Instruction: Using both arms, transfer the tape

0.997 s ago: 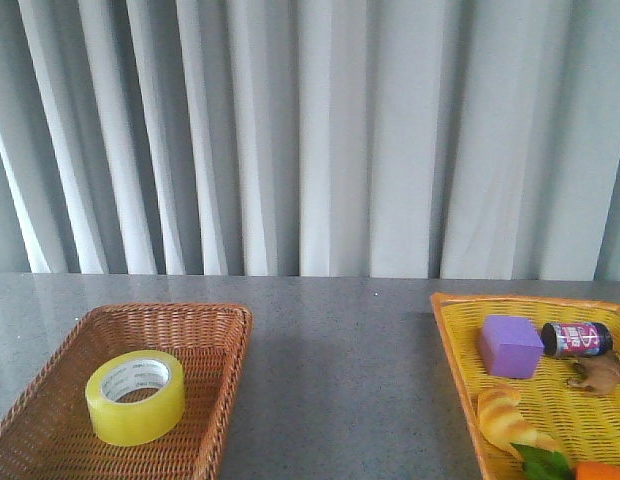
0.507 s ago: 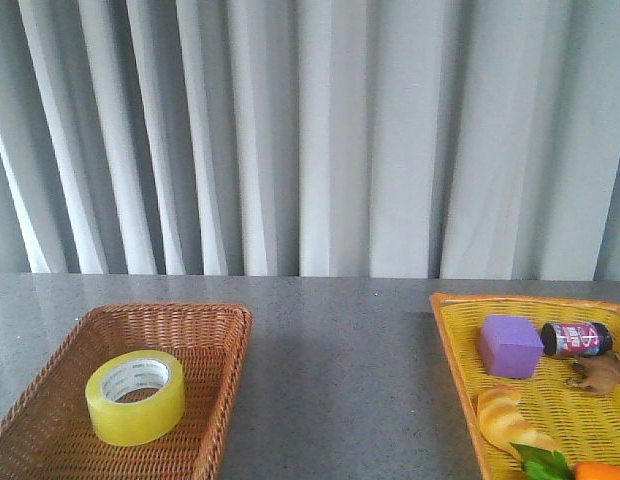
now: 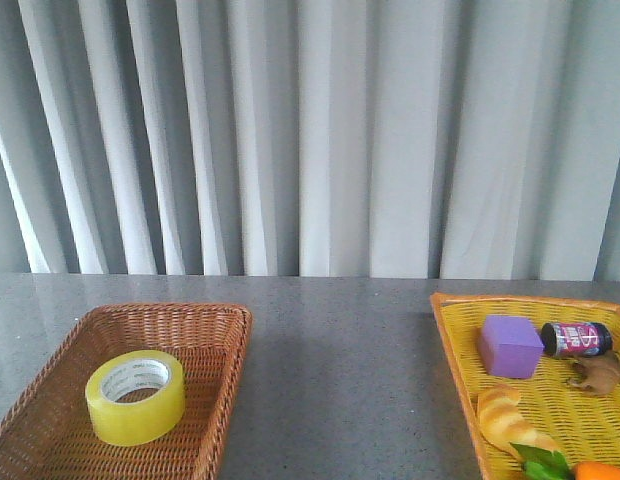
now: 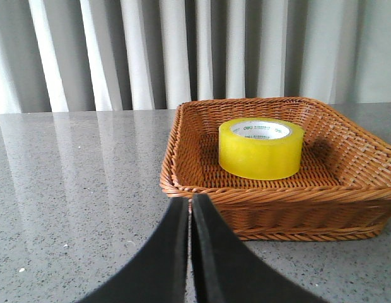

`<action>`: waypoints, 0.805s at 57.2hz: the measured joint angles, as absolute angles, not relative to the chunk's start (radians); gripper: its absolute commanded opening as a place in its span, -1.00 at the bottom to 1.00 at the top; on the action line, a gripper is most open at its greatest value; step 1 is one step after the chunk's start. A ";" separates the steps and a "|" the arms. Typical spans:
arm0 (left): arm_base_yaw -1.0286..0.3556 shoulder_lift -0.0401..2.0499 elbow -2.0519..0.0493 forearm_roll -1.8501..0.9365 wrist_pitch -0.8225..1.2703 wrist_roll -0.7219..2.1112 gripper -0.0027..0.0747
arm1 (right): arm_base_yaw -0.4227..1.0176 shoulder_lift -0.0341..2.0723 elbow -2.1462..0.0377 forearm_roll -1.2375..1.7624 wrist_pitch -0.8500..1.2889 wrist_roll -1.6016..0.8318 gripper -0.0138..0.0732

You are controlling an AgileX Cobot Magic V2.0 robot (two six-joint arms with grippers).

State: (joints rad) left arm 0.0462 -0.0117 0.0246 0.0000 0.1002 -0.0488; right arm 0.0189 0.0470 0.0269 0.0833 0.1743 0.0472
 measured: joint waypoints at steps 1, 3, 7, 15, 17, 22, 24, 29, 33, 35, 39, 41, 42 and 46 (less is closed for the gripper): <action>0.046 -0.012 0.025 0.000 0.100 -0.049 -0.95 | 0.019 0.039 0.027 0.083 0.170 0.047 -0.70; 0.046 -0.012 0.025 0.000 0.100 -0.049 -0.95 | 0.019 0.018 0.027 0.082 0.160 0.047 -0.70; 0.046 -0.012 0.025 0.000 0.100 -0.049 -0.95 | 0.019 -0.006 0.027 0.066 0.153 0.047 -0.70; 0.046 -0.012 0.025 0.000 0.100 -0.049 -0.95 | 0.019 -0.012 0.027 0.024 0.153 0.047 -0.70; 0.046 -0.012 0.025 0.000 0.100 -0.049 -0.95 | 0.019 -0.013 0.027 0.019 0.153 0.047 -0.70; 0.046 -0.012 0.025 0.000 0.100 -0.049 -0.95 | 0.019 -0.013 0.027 0.011 0.153 0.047 -0.70; 0.046 -0.012 0.025 0.000 0.100 -0.049 -0.95 | 0.019 -0.013 0.027 0.012 0.153 0.046 -0.70; 0.046 -0.012 0.025 0.000 0.100 -0.049 -0.95 | 0.019 -0.013 0.027 0.009 0.151 0.046 -0.70; 0.046 -0.012 0.025 0.000 0.100 -0.049 -0.95 | 0.019 -0.013 0.027 0.009 0.150 0.043 -0.70; 0.046 -0.012 0.025 0.000 0.100 -0.049 -0.95 | 0.019 -0.013 0.027 0.009 0.150 0.043 -0.70; 0.046 -0.012 0.025 0.000 0.100 -0.049 -0.95 | 0.019 -0.013 0.027 0.009 0.149 0.041 -0.70; 0.046 -0.012 0.025 0.000 0.100 -0.049 -0.95 | 0.019 -0.013 0.027 0.010 0.148 0.041 -0.70; 0.046 -0.012 0.025 0.000 0.100 -0.049 -0.95 | 0.019 -0.013 0.027 0.011 0.147 0.041 -0.70; 0.046 -0.012 0.025 0.000 0.100 -0.049 -0.95 | 0.019 -0.013 0.027 0.015 0.146 0.041 -0.70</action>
